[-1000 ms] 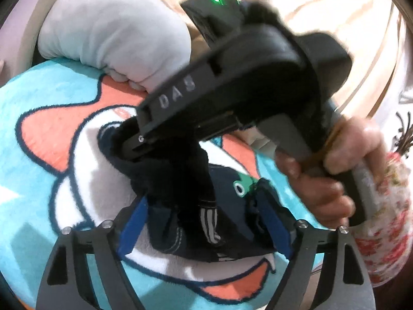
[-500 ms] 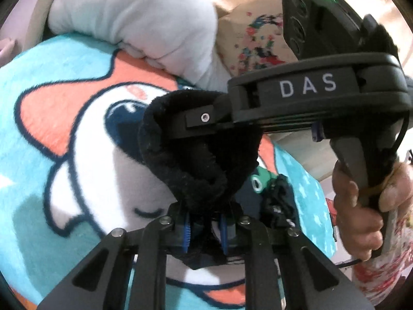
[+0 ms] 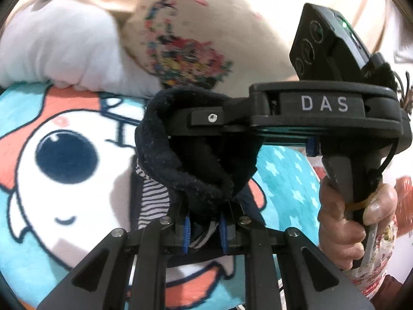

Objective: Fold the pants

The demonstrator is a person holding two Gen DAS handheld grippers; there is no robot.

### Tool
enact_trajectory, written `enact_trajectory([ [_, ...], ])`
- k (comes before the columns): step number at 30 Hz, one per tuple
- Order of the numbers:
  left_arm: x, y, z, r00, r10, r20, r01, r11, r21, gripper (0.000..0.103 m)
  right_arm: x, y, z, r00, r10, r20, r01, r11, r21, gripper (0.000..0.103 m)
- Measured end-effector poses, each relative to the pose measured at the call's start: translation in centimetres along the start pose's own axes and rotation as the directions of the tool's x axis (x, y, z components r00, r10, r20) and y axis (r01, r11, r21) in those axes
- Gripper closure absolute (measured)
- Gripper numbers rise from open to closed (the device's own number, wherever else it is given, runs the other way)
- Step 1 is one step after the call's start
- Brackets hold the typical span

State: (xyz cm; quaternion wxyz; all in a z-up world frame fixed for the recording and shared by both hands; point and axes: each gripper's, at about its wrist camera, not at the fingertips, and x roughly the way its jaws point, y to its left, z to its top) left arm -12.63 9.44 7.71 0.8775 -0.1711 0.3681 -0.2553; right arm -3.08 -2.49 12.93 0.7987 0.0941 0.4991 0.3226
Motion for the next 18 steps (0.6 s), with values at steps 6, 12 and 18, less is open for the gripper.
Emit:
enact_trajectory([
  [6,3.7,-3.2,-0.4,0.997,-0.015,-0.073,0.019,0.998,0.057,0.086,-2.9,-5.2,-2.9,0.996,0.040,0.080,-0.049,0.992,0.118,0.083],
  [12,7.2,-5.1,-1.7,0.989,0.012,-0.150,0.004,0.995,0.104,0.082,-4.1,-10.8,-6.1,0.991,0.006,0.132,-0.038,0.970,0.242,0.082],
  [18,7.0,-5.9,-2.0,0.981,-0.025,-0.194,0.048,0.992,0.117,0.067,-4.5,-15.3,-8.8,0.982,-0.109,0.151,0.049,0.934,0.354,0.081],
])
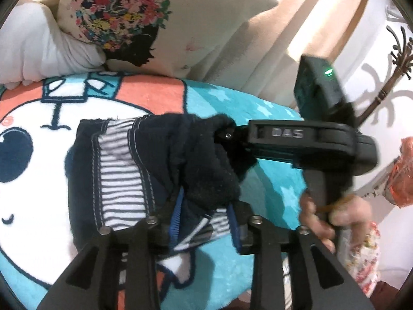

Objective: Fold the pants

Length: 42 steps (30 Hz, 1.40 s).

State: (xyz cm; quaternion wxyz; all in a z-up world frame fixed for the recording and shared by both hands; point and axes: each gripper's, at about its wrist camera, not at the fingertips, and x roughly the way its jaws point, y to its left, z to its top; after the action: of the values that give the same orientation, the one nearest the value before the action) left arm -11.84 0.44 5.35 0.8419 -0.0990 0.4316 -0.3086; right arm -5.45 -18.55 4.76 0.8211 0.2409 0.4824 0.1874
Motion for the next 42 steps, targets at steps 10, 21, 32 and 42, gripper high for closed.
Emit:
enact_trajectory([
  [10,-3.0,2.1,-0.8,1.000,-0.003,0.023,0.003,1.000,-0.021,0.052,-4.7,2.6,-0.4,0.981,-0.008,0.195,0.015,0.999,-0.036,0.064],
  [21,-0.3,3.7,-1.4,0.999,0.025,-0.039,-0.027,0.999,-0.042,0.050,-7.3,1.6,-1.2,0.962,-0.085,0.261,0.062,0.994,0.094,0.046],
  [32,-5.2,5.5,-1.8,0.999,-0.033,-0.026,0.031,0.998,-0.062,0.050,-1.1,1.0,-2.2,0.958,0.259,0.124,-0.275,0.952,0.135,0.046],
  [42,-3.5,6.7,4.3,0.997,0.024,0.072,-0.013,0.987,-0.161,0.050,-0.5,1.6,-4.3,0.985,0.001,0.172,0.001,1.000,-0.010,0.047],
])
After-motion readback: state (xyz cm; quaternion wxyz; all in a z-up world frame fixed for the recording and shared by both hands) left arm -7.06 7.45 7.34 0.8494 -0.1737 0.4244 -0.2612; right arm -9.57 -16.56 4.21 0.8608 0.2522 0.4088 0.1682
